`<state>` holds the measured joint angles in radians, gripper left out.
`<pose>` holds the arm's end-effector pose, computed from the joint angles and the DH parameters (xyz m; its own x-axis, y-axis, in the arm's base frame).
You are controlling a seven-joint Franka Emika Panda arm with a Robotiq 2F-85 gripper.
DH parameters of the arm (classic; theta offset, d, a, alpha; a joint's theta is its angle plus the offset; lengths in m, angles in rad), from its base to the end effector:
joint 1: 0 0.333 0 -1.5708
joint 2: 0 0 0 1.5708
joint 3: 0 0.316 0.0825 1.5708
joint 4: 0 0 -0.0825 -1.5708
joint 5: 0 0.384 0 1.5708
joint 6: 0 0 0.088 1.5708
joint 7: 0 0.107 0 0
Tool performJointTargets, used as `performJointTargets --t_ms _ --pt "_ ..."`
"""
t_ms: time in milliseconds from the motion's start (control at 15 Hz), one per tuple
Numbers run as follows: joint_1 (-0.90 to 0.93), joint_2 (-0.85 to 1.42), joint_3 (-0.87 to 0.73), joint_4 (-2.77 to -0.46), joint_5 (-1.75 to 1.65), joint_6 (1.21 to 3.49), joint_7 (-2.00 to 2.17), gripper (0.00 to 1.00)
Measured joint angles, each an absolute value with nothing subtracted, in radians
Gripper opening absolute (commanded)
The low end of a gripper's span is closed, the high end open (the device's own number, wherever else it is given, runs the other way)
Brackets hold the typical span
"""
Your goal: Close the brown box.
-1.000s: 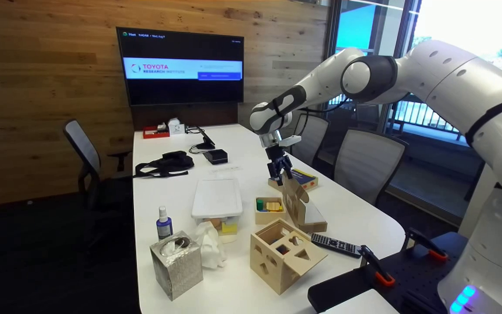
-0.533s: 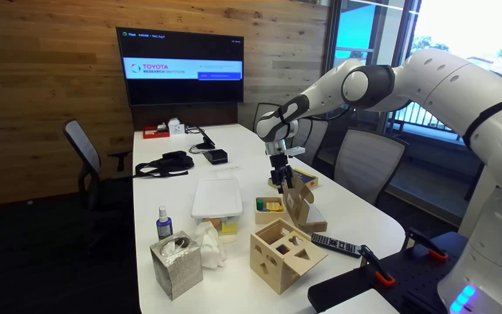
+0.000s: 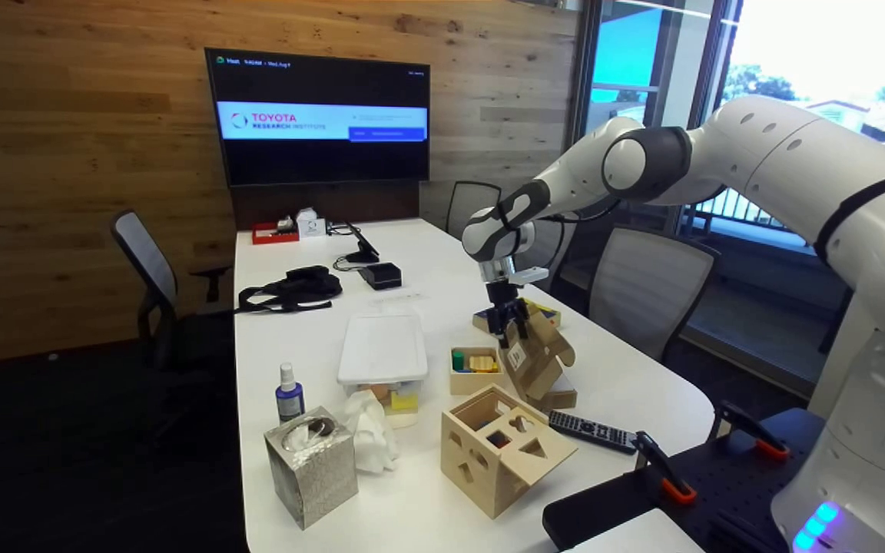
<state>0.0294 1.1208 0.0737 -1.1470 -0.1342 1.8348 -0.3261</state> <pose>0.7018 0.0493 0.0800 0.8066 0.4287 -0.4070 0.4277 -0.8985 -0.0988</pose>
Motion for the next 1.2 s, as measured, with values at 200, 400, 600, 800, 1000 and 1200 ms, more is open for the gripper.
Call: performJointTargets --t_ms 200,400,600,800,1000,1200 --pt "0.038 1.123 0.047 -1.147 -0.137 1.852 -0.256 1.00" --pt "0.038 1.136 0.031 -1.147 -0.137 1.853 -0.209 1.00" --pt "0.035 1.158 0.018 -1.147 -0.137 1.863 -0.164 1.00" --pt "0.035 1.170 -0.004 -1.150 -0.136 1.901 -0.096 1.00" --pt "0.035 1.175 -0.023 -1.152 -0.136 1.916 -0.038 1.00" --pt "0.033 1.195 -0.028 -1.151 -0.133 1.916 -0.006 1.00"
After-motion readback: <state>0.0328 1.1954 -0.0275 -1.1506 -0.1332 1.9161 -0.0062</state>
